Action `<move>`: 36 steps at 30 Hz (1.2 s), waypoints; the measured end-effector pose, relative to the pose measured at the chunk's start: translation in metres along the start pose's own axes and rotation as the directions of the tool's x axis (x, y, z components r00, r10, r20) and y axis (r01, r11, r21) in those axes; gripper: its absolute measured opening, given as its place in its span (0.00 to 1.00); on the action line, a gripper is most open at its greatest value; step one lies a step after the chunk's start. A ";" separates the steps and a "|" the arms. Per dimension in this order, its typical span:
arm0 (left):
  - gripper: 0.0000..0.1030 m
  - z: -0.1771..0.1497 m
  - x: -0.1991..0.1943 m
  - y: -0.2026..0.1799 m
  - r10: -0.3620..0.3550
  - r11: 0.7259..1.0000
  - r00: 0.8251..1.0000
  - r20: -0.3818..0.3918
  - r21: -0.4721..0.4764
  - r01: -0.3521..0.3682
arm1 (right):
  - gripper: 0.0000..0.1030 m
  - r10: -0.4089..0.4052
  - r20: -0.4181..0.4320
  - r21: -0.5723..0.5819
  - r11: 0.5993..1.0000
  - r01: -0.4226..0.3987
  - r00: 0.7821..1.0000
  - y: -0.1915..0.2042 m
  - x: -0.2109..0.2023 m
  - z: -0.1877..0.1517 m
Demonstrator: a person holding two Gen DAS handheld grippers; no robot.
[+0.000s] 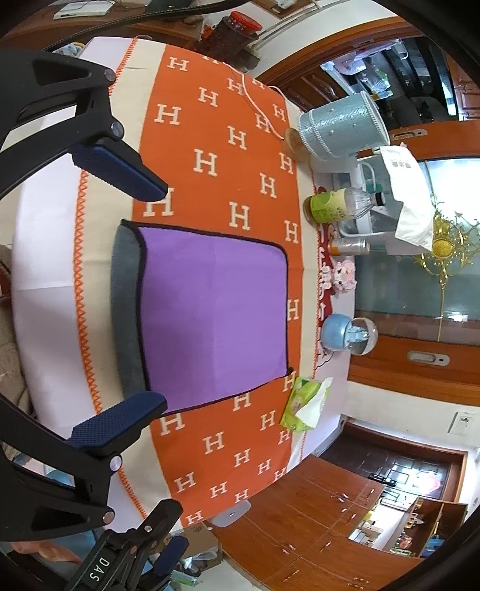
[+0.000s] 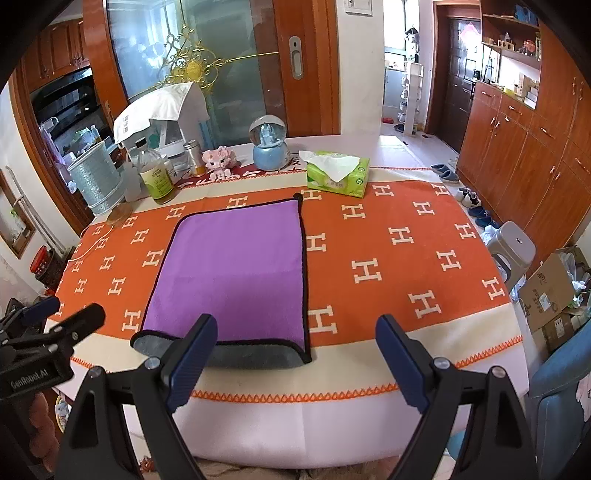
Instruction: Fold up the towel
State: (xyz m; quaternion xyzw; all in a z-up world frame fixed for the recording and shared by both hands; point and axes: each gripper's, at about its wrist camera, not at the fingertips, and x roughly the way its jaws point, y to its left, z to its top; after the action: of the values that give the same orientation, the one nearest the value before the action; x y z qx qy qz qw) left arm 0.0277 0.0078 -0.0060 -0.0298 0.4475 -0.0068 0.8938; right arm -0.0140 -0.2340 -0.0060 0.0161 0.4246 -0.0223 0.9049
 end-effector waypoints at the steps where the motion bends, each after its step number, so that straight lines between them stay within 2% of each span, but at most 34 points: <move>1: 0.99 0.001 0.001 0.002 0.002 1.000 1.000 0.014 0.000 -0.002 | 0.86 0.001 0.002 0.004 1.000 -0.001 1.000 0.000 0.003 0.002; 6: 0.99 0.004 0.009 0.016 0.014 1.000 0.997 0.069 -0.026 -0.012 | 0.86 -0.002 0.031 0.025 1.000 0.001 1.000 -0.008 0.015 0.004; 10: 0.99 0.006 0.021 0.029 -0.009 0.999 0.996 0.086 -0.046 0.013 | 0.86 0.035 0.052 0.007 0.999 -0.036 0.998 -0.012 0.028 0.004; 16: 0.99 0.000 0.037 0.037 -0.011 1.000 0.992 0.125 -0.004 0.012 | 0.85 0.031 0.050 -0.041 0.999 -0.029 0.998 -0.012 0.055 -0.002; 19: 0.99 -0.005 0.049 0.039 -0.021 0.999 0.994 0.104 0.028 0.018 | 0.85 0.005 0.062 -0.081 0.997 0.000 0.998 -0.009 0.066 -0.009; 24: 0.99 -0.016 0.071 0.053 -0.138 0.990 0.988 0.062 -0.016 0.139 | 0.85 0.021 0.028 -0.108 0.994 -0.018 0.999 -0.006 0.086 -0.018; 27: 0.99 -0.021 0.079 0.058 -0.125 0.992 0.991 0.054 -0.020 0.127 | 0.83 0.050 0.023 -0.095 0.994 -0.048 0.998 -0.007 0.093 -0.024; 29: 0.97 -0.027 0.086 0.058 -0.115 0.993 0.992 0.042 0.002 0.115 | 0.74 0.051 0.019 -0.114 0.992 -0.049 0.998 -0.005 0.098 -0.027; 32: 0.93 -0.033 0.096 0.057 -0.123 0.992 0.992 -0.001 0.037 0.123 | 0.72 0.045 -0.025 -0.136 0.990 -0.048 0.999 -0.003 0.110 -0.031; 36: 0.84 -0.042 0.111 0.055 -0.116 0.990 0.992 -0.055 0.075 0.119 | 0.72 0.124 -0.095 -0.119 0.984 -0.135 0.988 -0.006 0.123 -0.038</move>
State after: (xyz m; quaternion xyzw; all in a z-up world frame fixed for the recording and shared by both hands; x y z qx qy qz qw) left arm 0.0595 0.0560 -0.1235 -0.0208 0.4667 -0.0778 0.8808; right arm 0.0349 -0.2414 -0.1248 -0.0119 0.4622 0.0640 0.8844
